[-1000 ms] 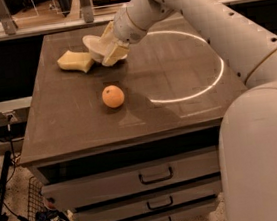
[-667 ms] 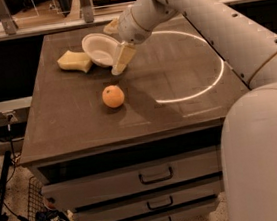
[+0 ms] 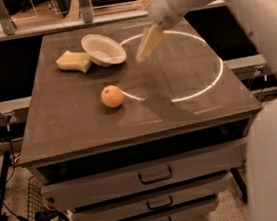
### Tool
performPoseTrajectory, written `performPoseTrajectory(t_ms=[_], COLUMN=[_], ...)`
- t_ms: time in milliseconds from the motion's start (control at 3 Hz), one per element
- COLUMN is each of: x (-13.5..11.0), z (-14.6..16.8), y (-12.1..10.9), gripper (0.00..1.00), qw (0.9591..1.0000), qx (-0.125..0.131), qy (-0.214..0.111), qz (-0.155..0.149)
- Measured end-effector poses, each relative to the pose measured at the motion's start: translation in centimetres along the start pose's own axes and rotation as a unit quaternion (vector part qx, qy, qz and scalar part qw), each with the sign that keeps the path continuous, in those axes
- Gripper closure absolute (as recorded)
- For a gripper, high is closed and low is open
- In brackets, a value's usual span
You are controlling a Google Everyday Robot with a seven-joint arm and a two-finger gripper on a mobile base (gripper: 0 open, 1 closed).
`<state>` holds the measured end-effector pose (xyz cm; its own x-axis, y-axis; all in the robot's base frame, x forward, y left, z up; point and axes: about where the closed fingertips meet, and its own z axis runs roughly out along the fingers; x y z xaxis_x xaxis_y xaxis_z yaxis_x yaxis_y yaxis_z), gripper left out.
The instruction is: Move paper bowl near sponge
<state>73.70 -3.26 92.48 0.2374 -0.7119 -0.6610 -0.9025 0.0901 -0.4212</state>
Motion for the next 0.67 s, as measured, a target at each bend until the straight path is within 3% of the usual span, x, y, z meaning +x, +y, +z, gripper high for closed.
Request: performPoseTrajectory(t_ms=[333, 667], x=[1.0, 1.8], z=[-9.2, -17.9], y=[-2.2, -4.1], gripper=[0.00, 0.00], qw=[0.9966, 0.9841], qx=[0.069, 0.159], qy=[-0.021, -0.025], qz=[0.040, 0.074])
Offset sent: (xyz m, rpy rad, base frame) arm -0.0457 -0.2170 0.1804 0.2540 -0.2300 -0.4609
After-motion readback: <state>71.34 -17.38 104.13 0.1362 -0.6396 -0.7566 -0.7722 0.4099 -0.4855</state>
